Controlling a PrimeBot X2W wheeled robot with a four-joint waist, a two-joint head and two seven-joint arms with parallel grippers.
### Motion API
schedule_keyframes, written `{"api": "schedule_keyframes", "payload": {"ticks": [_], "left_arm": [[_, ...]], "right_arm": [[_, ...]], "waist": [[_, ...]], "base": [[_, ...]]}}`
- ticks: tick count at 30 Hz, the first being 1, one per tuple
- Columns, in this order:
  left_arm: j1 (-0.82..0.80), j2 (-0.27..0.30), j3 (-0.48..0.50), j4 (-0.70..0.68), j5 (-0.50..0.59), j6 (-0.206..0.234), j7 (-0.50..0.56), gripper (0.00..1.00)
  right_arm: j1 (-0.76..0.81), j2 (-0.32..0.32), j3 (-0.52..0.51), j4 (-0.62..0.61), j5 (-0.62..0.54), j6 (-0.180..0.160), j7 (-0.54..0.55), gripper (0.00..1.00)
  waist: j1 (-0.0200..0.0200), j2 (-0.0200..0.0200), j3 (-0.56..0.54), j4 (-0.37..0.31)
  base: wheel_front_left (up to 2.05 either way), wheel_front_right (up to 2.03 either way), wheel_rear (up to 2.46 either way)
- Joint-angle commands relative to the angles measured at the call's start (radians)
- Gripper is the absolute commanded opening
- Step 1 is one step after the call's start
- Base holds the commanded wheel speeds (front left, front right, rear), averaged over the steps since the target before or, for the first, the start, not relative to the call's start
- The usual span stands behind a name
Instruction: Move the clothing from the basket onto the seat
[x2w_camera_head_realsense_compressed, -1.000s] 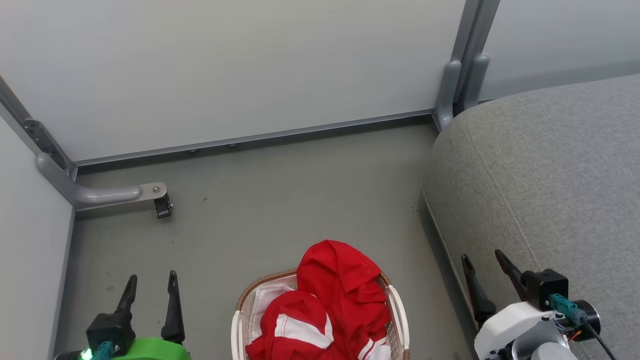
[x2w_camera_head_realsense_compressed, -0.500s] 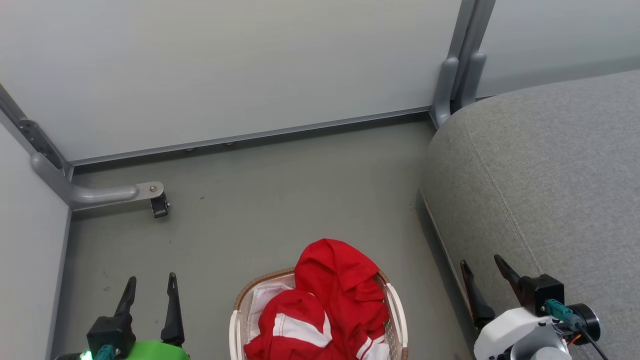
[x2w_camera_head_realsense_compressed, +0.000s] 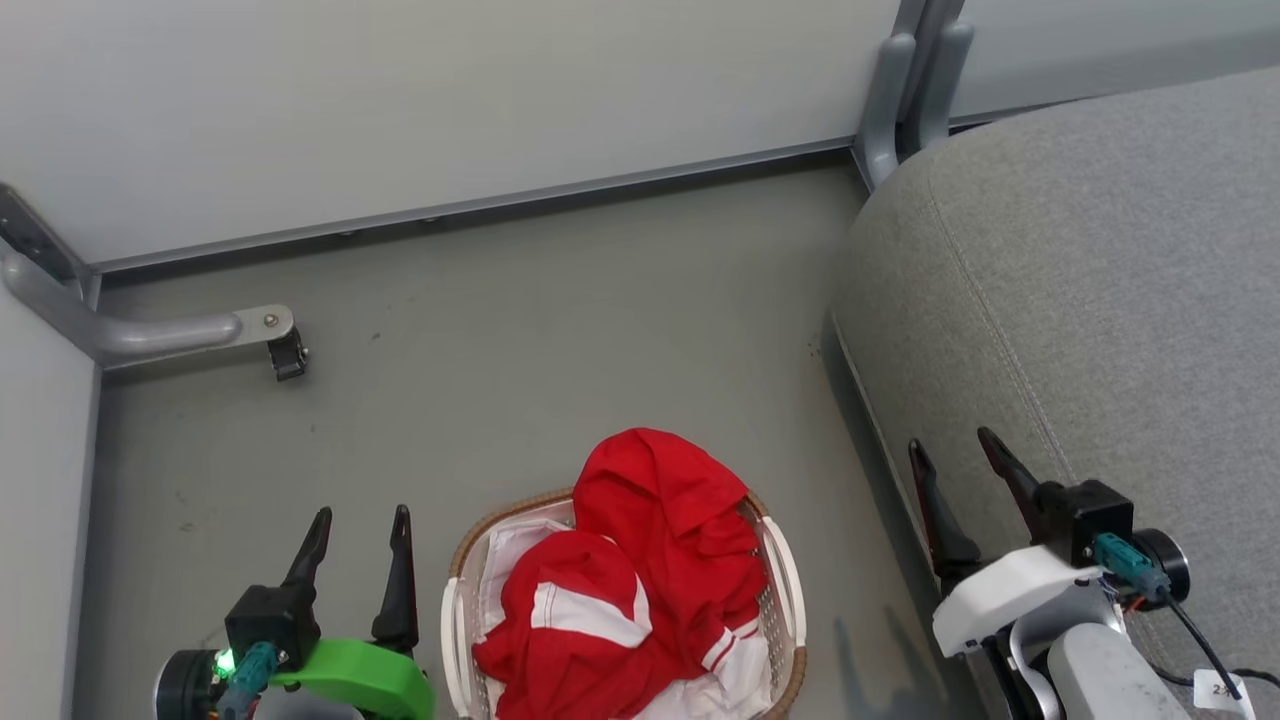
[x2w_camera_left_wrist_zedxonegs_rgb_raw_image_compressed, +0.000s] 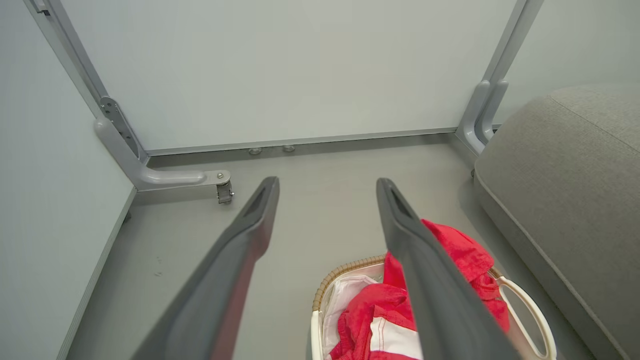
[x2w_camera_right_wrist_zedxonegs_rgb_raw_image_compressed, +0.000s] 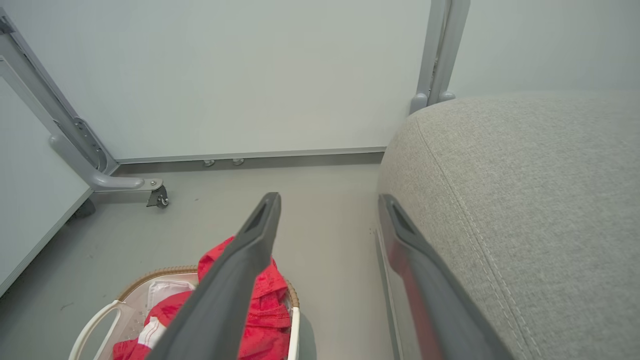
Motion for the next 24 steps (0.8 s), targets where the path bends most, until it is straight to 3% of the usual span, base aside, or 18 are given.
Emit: {"api": "schedule_keyframes", "payload": {"ticks": [1,24], "left_arm": [[-0.028,0.004,-0.007,0.006,-0.011,-0.003,-0.001,1.0],[-0.262,0.013,-0.128,0.162,0.004,-0.003,-0.001,1.0]], "right_arm": [[-0.023,0.0,0.006,-0.013,0.005,0.0,-0.005,1.0],[-0.214,0.016,0.096,-0.162,0.051,0.0,-0.005,1.0]], "waist": [[0.0,0.0,0.069,-0.028],[0.0,0.0,0.386,-0.141]], "base": [[0.0,0.0,0.0],[0.0,0.0,0.0]]}}
